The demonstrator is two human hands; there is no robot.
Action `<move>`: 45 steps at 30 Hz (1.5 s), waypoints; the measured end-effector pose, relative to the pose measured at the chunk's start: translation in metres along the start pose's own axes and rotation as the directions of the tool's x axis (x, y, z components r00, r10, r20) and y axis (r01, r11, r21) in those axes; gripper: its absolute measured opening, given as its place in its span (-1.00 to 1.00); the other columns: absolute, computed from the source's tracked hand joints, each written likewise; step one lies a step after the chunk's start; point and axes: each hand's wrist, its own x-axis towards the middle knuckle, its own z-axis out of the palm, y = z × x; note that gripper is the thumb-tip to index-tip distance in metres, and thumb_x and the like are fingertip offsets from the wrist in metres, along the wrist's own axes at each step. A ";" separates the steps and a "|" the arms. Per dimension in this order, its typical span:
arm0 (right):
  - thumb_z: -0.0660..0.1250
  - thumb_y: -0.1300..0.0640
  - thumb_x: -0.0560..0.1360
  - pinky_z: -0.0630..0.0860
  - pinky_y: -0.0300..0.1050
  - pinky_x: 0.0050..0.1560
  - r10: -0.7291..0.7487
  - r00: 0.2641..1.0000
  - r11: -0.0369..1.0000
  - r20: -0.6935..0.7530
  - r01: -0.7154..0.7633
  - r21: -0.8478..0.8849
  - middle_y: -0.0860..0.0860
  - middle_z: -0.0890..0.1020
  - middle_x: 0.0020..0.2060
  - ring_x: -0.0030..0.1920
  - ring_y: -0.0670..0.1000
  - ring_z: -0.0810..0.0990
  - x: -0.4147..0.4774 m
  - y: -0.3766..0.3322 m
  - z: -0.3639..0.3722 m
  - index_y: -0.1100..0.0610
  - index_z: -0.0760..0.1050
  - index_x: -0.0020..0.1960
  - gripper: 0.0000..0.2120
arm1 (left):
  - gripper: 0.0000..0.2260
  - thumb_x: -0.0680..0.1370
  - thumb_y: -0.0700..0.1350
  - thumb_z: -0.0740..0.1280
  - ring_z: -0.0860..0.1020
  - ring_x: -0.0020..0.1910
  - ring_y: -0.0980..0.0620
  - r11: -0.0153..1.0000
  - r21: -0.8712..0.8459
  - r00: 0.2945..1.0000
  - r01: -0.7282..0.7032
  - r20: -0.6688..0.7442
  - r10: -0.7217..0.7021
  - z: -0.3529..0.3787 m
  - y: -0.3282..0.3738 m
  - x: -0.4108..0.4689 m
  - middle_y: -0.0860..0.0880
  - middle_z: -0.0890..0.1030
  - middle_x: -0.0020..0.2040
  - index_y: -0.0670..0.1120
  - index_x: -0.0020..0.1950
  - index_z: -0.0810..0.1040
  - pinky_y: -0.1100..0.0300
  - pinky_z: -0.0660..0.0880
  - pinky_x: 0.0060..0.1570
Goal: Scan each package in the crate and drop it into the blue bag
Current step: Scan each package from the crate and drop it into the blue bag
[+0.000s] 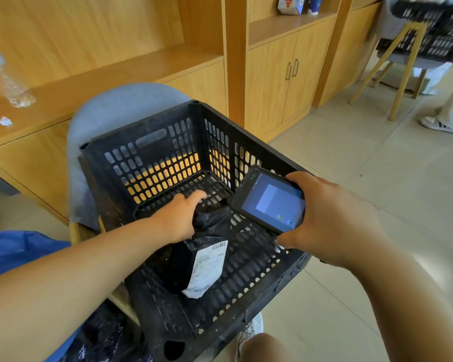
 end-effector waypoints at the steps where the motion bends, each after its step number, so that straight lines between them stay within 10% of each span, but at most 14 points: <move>1: 0.50 -0.14 0.21 0.47 -0.15 -0.32 -0.003 1.000 1.000 0.003 0.003 -0.007 -0.12 0.40 -0.10 -0.17 -0.04 0.45 0.000 0.000 0.000 -0.07 0.20 0.38 -0.17 | -0.22 0.46 -0.31 0.37 0.49 -0.34 0.05 0.999 0.052 0.999 -0.011 0.046 0.009 0.001 0.000 0.002 -0.08 0.32 0.15 0.21 0.49 0.08 0.20 0.49 -0.40; 5: 0.48 -0.18 0.21 0.43 -0.16 -0.29 0.001 1.000 0.999 0.012 0.000 -0.038 -0.12 0.40 -0.10 -0.14 -0.04 0.42 0.001 -0.001 0.001 -0.08 0.17 0.38 -0.16 | -0.36 0.49 -0.27 0.26 0.47 -0.25 0.03 0.989 0.147 0.987 -0.031 0.162 0.007 0.005 0.004 0.008 -0.06 0.30 0.25 0.20 0.48 0.20 0.26 0.36 -0.42; 11: 0.48 -0.18 0.22 0.37 -0.20 -0.33 0.000 1.000 0.999 0.026 0.001 -0.033 -0.12 0.40 -0.11 -0.15 -0.05 0.42 0.001 0.002 0.005 -0.09 0.18 0.34 -0.20 | -0.81 0.46 -0.09 0.30 0.47 -0.25 0.00 0.999 0.038 0.990 0.036 0.135 -0.041 0.009 0.009 0.007 0.01 0.33 -0.01 0.10 -0.04 0.32 0.18 0.42 -0.31; 15: 0.49 -0.17 0.22 0.42 -0.18 -0.31 -0.004 1.000 1.000 0.021 0.004 -0.024 -0.12 0.42 -0.11 -0.15 -0.04 0.43 0.001 0.004 0.006 -0.08 0.21 0.30 -0.24 | -0.72 0.46 0.19 0.31 0.42 -0.27 0.06 0.999 0.006 0.991 0.053 0.126 -0.053 0.015 0.010 0.009 -0.01 0.43 -0.08 0.04 -0.12 0.31 0.18 0.34 -0.32; 20: 0.49 -0.15 0.21 0.37 -0.16 -0.34 0.017 1.000 0.999 -0.003 -0.017 -0.030 -0.11 0.44 -0.14 -0.18 -0.02 0.43 -0.001 0.003 0.003 -0.07 0.24 0.28 -0.26 | -0.57 0.54 0.11 0.29 0.46 -0.32 0.09 0.991 -0.011 0.986 0.133 0.104 -0.131 0.009 0.011 0.008 0.00 0.48 -0.21 -0.10 0.28 0.30 0.19 0.32 -0.41; 25: 0.49 -0.15 0.20 0.34 -0.19 -0.39 0.023 1.000 0.999 -0.020 -0.023 -0.031 -0.11 0.43 -0.12 -0.18 -0.02 0.44 -0.010 0.000 -0.004 -0.08 0.24 0.25 -0.28 | -0.57 0.48 0.09 0.34 0.20 -0.50 0.04 0.985 -0.074 0.981 0.154 0.130 -0.144 -0.007 0.004 -0.003 0.01 0.21 -0.47 -0.08 -0.41 0.22 0.15 0.13 -0.43; 31: 0.49 -0.15 0.20 0.38 -0.16 -0.33 0.009 0.998 1.000 -0.056 -0.010 -0.017 -0.10 0.41 -0.09 -0.16 -0.01 0.44 -0.032 -0.011 -0.016 -0.08 0.19 0.34 -0.19 | -0.74 0.49 0.06 0.34 0.44 -0.37 -0.01 0.953 -0.267 0.979 0.143 -0.102 -0.176 -0.032 -0.002 -0.036 -0.05 0.46 -0.27 -0.14 -0.09 0.49 0.19 0.26 -0.41; 38: 0.46 -0.18 0.19 0.40 -0.15 -0.32 0.009 0.993 0.999 -0.122 -0.014 -0.041 -0.11 0.42 -0.14 -0.20 -0.02 0.46 -0.061 -0.024 -0.032 -0.07 0.20 0.34 -0.19 | -0.67 0.47 0.06 0.42 0.47 -0.38 0.00 0.866 -0.499 0.851 -0.018 -0.462 -0.248 -0.061 -0.013 -0.089 -0.04 0.49 -0.40 -0.11 -0.36 0.45 0.14 0.27 -0.42; 45: 0.45 -0.24 0.16 0.28 -0.21 -0.42 0.005 0.986 0.997 -0.170 -0.018 -0.077 -0.12 0.43 -0.12 -0.20 -0.02 0.46 -0.084 -0.042 -0.045 -0.08 0.21 0.35 -0.16 | -0.63 0.48 0.04 0.43 0.59 -0.19 -0.27 0.724 -0.667 0.736 -0.179 -0.579 -0.351 -0.071 -0.019 -0.149 -0.29 0.61 -0.21 -0.31 -0.15 0.57 -0.14 0.48 -0.23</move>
